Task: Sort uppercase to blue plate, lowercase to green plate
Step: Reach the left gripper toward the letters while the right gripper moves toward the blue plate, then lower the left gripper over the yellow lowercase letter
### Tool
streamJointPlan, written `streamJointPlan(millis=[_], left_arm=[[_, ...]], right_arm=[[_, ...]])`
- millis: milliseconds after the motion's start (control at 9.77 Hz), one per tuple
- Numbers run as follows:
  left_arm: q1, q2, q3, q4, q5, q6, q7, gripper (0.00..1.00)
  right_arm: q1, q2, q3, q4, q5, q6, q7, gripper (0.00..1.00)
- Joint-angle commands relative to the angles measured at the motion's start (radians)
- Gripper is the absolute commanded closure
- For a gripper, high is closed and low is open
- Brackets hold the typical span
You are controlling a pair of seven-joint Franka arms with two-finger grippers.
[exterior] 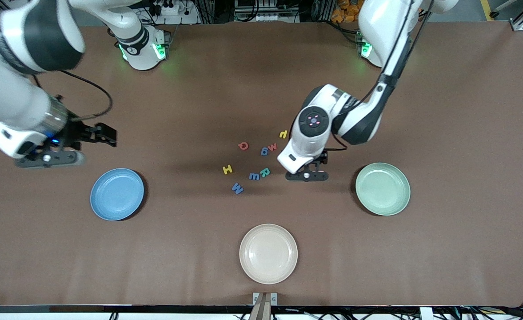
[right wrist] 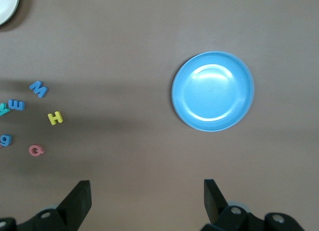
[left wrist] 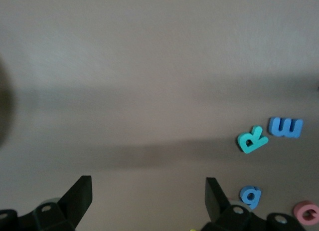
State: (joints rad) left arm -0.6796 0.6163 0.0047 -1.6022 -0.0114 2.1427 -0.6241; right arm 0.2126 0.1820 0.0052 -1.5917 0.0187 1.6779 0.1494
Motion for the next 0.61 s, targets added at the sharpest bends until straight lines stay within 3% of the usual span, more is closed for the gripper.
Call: streamJointPlan(millis=[0, 307, 512], left_arm=[[-0.018, 0.029, -0.05, -0.001, -0.021, -0.006, -0.072, 0.0], [-0.037, 0.056, -0.141, -0.022, -0.007, 0.0, -0.163, 0.0], [-0.055, 0.046, -0.167, -0.12, 0.011, 0.131, -0.164, 0.0]], right_arm=[[0.063, 0.042, -0.005, -0.019, 0.001, 0.031, 0.09, 0.0], [0.091, 0.108, -0.005, -0.021, 0.003, 0.08, 0.096, 0.0], [0.131, 0.139, -0.007, -0.034, 0.001, 0.137, 0.198, 0.0]])
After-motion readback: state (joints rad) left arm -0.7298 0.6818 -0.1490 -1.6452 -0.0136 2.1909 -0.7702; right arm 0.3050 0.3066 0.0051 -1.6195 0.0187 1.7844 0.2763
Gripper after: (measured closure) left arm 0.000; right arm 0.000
